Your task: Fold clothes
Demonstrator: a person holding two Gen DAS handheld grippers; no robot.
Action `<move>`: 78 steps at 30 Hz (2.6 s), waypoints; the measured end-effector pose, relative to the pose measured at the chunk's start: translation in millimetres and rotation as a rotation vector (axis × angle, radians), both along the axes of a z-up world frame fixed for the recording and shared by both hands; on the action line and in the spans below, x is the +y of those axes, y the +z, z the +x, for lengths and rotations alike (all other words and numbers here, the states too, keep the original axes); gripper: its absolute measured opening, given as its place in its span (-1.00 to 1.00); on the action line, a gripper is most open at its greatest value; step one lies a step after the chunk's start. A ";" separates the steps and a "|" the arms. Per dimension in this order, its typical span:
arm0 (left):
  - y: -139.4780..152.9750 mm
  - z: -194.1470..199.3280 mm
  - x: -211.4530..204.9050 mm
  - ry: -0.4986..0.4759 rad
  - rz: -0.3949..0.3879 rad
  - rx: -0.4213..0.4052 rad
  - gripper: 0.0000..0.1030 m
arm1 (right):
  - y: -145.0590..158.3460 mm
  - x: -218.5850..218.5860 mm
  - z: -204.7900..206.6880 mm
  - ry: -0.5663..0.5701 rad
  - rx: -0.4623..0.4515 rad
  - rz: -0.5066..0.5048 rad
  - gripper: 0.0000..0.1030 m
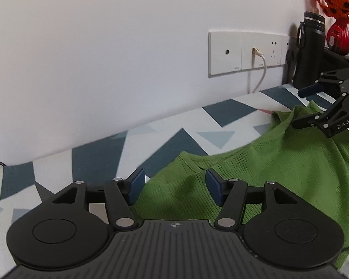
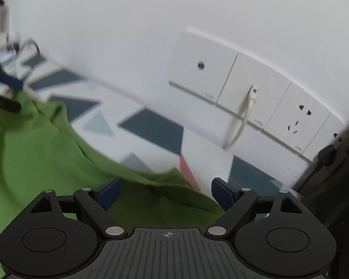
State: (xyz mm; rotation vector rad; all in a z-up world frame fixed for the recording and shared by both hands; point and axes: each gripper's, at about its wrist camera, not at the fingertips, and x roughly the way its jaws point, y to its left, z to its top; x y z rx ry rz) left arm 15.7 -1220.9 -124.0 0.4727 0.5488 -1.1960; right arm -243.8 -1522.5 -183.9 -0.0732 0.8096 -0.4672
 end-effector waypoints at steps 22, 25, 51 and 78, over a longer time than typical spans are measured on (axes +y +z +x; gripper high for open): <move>-5.7 12.8 18.7 0.071 -0.127 0.035 0.37 | -6.6 -55.0 36.9 -0.264 -0.129 0.178 0.48; -6.1 12.9 12.8 0.049 -0.100 -0.001 0.40 | -0.1 -43.8 15.5 -0.233 -0.143 0.168 0.65; -9.9 -67.0 -127.3 -0.013 0.123 0.001 0.70 | -34.8 -6.8 -90.0 -0.340 -0.251 0.219 0.99; -19.7 5.6 -62.8 0.159 0.238 -0.163 0.71 | -36.0 -7.3 -90.2 -0.335 -0.259 0.221 0.99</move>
